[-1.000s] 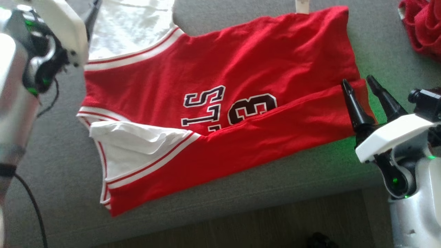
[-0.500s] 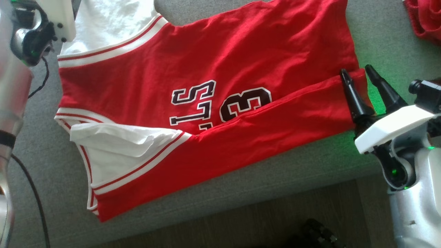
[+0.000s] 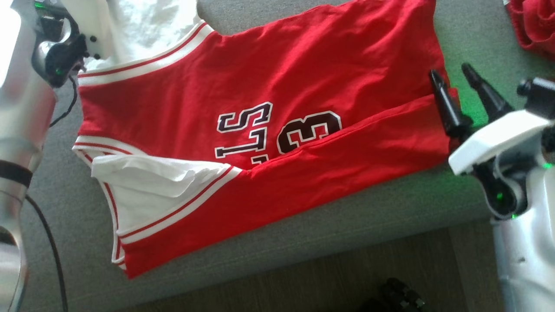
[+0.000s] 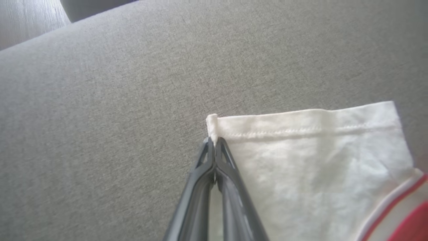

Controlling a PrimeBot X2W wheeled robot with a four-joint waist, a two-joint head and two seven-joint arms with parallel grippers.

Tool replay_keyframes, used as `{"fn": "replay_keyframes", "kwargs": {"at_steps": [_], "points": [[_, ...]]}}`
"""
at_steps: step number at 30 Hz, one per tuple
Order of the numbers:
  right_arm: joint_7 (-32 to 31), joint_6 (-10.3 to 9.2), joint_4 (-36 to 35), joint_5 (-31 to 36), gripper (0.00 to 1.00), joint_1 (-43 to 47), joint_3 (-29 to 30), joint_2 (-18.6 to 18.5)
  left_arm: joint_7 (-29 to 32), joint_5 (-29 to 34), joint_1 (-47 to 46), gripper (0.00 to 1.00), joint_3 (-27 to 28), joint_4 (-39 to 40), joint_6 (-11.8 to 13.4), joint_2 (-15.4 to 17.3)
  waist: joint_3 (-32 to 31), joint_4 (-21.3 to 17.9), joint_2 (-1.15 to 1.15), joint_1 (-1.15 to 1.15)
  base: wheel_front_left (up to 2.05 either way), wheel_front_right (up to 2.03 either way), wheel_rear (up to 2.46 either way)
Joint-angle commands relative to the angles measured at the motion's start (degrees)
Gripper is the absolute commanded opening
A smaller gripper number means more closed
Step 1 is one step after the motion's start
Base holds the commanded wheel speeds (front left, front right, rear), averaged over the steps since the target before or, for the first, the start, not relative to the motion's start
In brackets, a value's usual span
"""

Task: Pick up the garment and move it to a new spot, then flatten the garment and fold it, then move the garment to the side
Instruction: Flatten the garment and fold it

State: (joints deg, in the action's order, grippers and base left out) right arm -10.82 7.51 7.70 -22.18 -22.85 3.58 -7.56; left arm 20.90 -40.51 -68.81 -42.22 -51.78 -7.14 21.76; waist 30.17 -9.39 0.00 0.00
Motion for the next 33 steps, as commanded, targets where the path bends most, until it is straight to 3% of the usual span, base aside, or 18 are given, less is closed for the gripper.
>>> {"fn": "replay_keyframes", "kwargs": {"at_steps": [1, 9, 20, 21, 22, 24, 25, 33], "points": [[-1.1, -0.02, -1.0, 0.1, 1.00, -2.5, -0.7, -0.8, -0.8, -0.6, -3.5, 0.00, 0.6, 1.9, -0.3, 2.6, 0.0, -0.1, 0.00, 0.00, 0.00, 0.00, 0.00], [-8.4, -0.02, 7.3, -1.0, 1.00, -15.2, 1.6, -0.4, -4.8, -2.3, -4.6, 0.00, -2.6, 3.1, -0.3, 3.3, 0.4, 1.1, 0.00, 0.00, 0.00, 0.00, 0.00], [-23.0, -0.02, 20.7, -2.2, 1.00, -28.5, 2.7, -0.8, -7.1, -5.5, -5.5, 0.00, -6.6, 2.1, -0.3, 1.1, -0.6, 4.1, 0.00, 0.00, 0.00, 0.00, 0.00], [-23.4, -0.02, 21.2, -2.0, 0.85, -29.2, 2.8, -0.9, -7.4, -5.8, -5.6, 0.00, -6.9, 2.1, -0.3, 1.0, -0.6, 4.3, 0.00, 0.00, 0.00, 0.00, 0.00], [-23.6, -0.02, 21.7, -1.7, 0.63, -29.9, 2.9, -1.0, -7.6, -6.0, -5.8, 0.00, -7.3, 2.0, -0.3, 0.8, -0.5, 4.4, 0.00, 0.00, 0.00, 0.00, 0.00], [-23.7, -0.02, 22.8, -1.1, 0.36, -31.2, 3.2, -1.1, -8.1, -6.6, -6.1, 0.00, -8.0, 1.8, -0.3, 0.6, -0.4, 4.8, 0.00, 0.00, 0.00, 0.00, 0.00], [-23.9, -0.02, 23.4, -0.7, 0.02, -31.8, 3.2, -1.2, -8.4, -6.9, -6.2, 0.00, -8.3, 1.8, -0.3, 0.6, -0.3, 4.9, 0.00, 0.00, 0.00, 0.00, 0.00], [-21.8, -0.02, 26.3, -0.5, 0.00, -35.2, 3.9, -1.9, -14.6, -7.0, -8.9, 0.00, -10.8, 2.2, -0.3, 1.7, 0.4, 6.3, 0.00, 0.00, 0.00, 0.00, 0.00]]}}
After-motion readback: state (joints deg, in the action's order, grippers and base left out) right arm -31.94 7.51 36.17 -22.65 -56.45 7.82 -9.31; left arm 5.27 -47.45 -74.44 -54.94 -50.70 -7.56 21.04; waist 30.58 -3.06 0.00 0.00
